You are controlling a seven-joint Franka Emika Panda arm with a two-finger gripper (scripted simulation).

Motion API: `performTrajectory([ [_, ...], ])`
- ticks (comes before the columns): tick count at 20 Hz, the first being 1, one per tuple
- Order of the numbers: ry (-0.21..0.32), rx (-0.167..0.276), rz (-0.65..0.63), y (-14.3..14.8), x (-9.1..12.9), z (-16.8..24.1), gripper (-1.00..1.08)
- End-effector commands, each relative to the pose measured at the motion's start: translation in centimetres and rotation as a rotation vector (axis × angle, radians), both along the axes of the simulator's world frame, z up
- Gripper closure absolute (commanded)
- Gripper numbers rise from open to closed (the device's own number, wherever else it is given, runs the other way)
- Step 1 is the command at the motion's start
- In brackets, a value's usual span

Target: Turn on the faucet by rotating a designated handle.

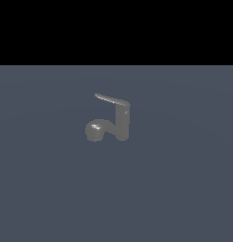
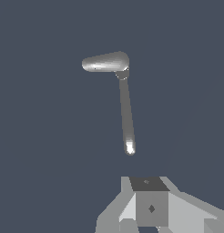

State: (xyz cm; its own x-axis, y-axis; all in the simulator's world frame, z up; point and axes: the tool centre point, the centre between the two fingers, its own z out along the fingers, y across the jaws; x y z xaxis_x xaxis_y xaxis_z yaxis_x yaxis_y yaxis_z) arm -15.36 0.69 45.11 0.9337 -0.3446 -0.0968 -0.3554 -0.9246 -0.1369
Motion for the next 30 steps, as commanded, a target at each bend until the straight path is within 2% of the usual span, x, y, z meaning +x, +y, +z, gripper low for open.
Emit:
performTrajectory([
  [1,0.019,0.018,-0.071,0.3,1.7,-0.9,1.08],
  [8,0.076,0.045,-0.275,1.1,6.2,-4.1,1.08],
  [15,0.129,0.045,-0.485,1.9,10.5,-7.8,1.08],
  [23,0.173,0.016,-0.729,2.5,14.9,-12.5,1.08],
  [30,0.188,-0.028,-0.942,3.0,18.3,-16.9,1.08],
])
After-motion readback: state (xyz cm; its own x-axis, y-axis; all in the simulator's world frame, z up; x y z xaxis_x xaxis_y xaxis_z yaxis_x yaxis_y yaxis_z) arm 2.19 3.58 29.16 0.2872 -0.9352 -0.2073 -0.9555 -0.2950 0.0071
